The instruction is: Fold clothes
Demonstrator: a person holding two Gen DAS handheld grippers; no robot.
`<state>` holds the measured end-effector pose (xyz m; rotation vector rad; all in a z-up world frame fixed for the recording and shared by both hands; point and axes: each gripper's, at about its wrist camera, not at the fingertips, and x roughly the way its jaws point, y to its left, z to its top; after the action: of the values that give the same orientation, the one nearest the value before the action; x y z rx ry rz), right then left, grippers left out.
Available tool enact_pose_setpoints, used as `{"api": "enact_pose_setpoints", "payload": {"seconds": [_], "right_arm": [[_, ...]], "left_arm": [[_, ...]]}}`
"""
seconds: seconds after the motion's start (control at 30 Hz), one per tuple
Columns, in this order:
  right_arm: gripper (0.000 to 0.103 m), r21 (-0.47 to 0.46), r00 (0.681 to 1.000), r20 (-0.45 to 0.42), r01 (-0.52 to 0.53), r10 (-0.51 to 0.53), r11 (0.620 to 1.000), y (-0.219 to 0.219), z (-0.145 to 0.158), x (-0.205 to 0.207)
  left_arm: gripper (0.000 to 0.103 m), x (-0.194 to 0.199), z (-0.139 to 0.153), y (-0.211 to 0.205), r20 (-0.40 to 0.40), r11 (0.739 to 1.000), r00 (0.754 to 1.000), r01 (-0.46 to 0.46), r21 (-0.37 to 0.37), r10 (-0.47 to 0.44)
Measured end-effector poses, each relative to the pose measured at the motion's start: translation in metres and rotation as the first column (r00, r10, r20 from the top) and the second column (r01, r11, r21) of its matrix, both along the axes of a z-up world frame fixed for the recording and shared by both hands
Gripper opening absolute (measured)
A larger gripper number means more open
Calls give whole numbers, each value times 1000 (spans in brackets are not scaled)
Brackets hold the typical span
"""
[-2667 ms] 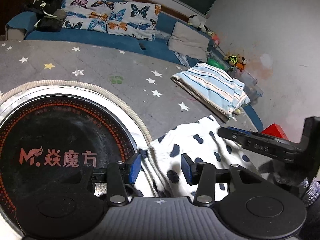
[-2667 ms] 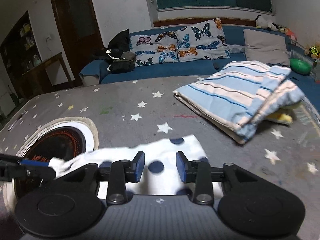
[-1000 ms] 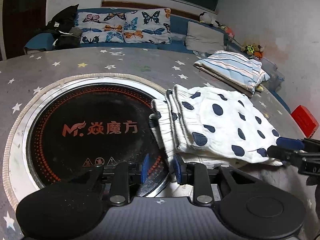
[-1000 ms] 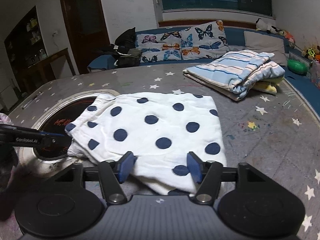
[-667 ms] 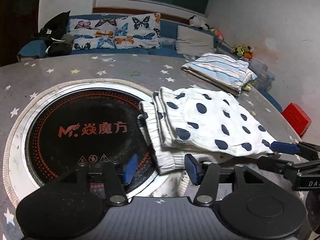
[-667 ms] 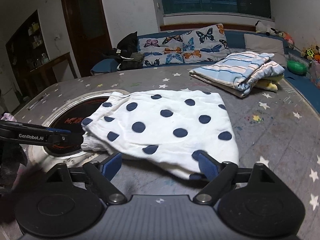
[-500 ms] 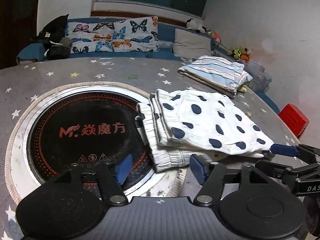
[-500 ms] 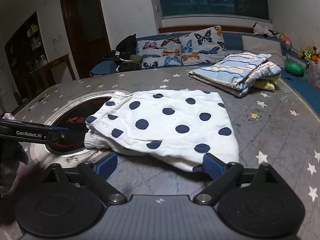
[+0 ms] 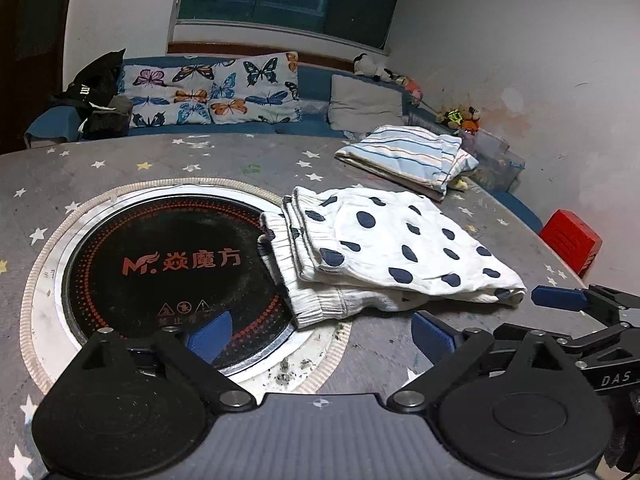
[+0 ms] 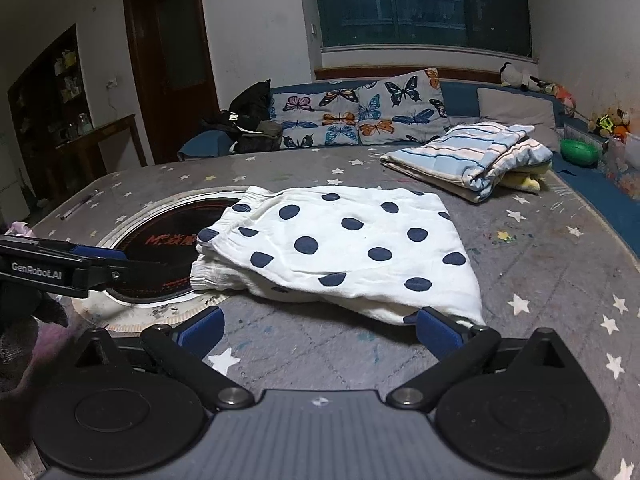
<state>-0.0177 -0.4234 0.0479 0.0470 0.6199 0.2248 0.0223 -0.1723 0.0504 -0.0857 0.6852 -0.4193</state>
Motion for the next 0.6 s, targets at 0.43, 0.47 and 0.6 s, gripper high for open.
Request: {"api": "enact_pose_setpoints", "payload": {"seconds": [0.43, 0.47, 0.6], "right_arm": [[103, -28, 999, 22, 29, -29, 999, 16, 5, -23], [103, -44, 999, 20, 36, -35, 998, 18, 5, -24], [103, -74, 999, 11, 46, -46, 996, 24, 2, -29]], "left_arm": [[103, -29, 13, 14, 80, 996, 996, 47, -82, -40], [103, -31, 14, 14, 82, 996, 996, 49, -81, -43], [103, -37, 14, 14, 82, 995, 996, 47, -83, -40]]}}
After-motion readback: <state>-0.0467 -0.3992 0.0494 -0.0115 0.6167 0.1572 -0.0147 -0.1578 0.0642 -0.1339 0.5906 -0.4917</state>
